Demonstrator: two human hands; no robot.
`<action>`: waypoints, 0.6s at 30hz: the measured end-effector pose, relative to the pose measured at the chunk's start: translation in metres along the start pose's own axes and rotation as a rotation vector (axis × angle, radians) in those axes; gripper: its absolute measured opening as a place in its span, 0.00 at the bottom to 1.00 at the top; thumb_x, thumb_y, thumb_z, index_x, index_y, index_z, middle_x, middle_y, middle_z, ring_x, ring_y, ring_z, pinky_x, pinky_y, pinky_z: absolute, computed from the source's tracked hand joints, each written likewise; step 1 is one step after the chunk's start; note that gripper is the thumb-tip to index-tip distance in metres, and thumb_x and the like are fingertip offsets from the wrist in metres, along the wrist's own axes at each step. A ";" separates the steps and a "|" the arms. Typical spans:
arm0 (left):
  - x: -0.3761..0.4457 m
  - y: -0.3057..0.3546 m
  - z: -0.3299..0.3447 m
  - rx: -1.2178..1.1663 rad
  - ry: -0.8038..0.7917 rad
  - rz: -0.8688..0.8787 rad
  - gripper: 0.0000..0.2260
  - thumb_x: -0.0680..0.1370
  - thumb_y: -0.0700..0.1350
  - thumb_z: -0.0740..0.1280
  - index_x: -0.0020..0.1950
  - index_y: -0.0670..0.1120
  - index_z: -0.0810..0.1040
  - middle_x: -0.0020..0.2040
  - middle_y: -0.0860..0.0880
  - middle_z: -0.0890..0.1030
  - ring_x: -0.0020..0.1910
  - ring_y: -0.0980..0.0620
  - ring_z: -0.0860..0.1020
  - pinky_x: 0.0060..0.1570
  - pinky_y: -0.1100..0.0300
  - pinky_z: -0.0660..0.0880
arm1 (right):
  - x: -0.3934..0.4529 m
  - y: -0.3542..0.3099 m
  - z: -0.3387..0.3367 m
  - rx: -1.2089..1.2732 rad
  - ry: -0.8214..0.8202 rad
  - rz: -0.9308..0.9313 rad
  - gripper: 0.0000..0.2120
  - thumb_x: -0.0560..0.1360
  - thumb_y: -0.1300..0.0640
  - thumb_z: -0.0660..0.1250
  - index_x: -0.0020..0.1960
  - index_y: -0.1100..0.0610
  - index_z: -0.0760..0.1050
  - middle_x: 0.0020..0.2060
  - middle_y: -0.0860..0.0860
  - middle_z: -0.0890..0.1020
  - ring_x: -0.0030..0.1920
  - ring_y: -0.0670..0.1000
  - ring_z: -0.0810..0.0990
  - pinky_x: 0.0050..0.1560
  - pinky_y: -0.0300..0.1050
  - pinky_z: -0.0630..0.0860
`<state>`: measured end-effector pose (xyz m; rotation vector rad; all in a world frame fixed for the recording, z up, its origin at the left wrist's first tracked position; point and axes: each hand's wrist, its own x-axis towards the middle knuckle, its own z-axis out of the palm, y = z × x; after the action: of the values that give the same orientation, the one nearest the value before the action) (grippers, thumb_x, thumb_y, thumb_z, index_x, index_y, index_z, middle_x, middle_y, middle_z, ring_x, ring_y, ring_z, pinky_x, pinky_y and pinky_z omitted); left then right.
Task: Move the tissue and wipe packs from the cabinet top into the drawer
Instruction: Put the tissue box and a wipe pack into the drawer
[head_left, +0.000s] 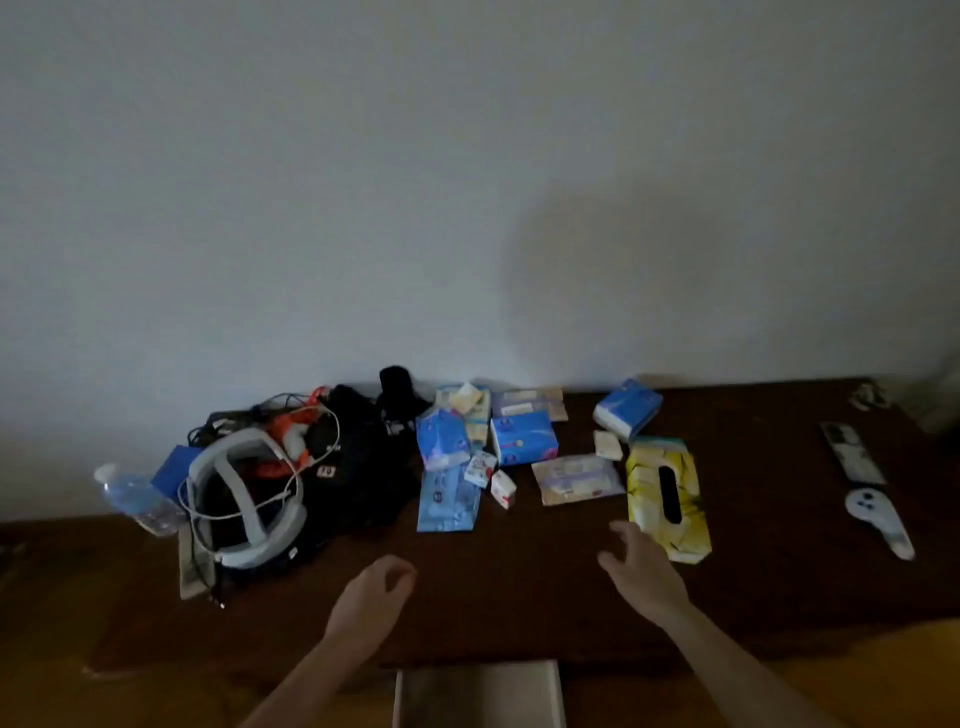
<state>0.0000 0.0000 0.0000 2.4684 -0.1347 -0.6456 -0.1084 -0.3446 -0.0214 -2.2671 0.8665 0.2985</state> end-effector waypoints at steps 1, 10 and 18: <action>0.018 0.008 0.009 0.043 0.008 0.062 0.04 0.80 0.51 0.65 0.50 0.62 0.75 0.50 0.58 0.79 0.41 0.63 0.78 0.39 0.65 0.74 | 0.016 0.003 0.007 -0.028 0.022 0.016 0.29 0.79 0.48 0.67 0.77 0.52 0.63 0.73 0.51 0.71 0.72 0.54 0.70 0.67 0.51 0.71; 0.175 0.032 0.115 0.287 -0.113 0.084 0.25 0.78 0.51 0.63 0.75 0.51 0.66 0.76 0.48 0.62 0.74 0.45 0.62 0.65 0.45 0.70 | 0.125 0.067 0.046 -0.262 0.283 0.289 0.44 0.78 0.45 0.69 0.81 0.60 0.48 0.80 0.63 0.56 0.80 0.64 0.52 0.79 0.63 0.52; 0.239 0.013 0.177 0.423 -0.277 -0.054 0.44 0.76 0.60 0.66 0.81 0.57 0.39 0.81 0.47 0.39 0.79 0.36 0.46 0.72 0.38 0.60 | 0.154 0.103 0.067 -0.415 0.519 0.200 0.34 0.74 0.52 0.72 0.73 0.65 0.64 0.63 0.68 0.77 0.70 0.67 0.66 0.70 0.67 0.63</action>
<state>0.1263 -0.1570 -0.2190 2.7746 -0.3439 -1.0745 -0.0582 -0.4335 -0.1902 -2.7005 1.4087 -0.0378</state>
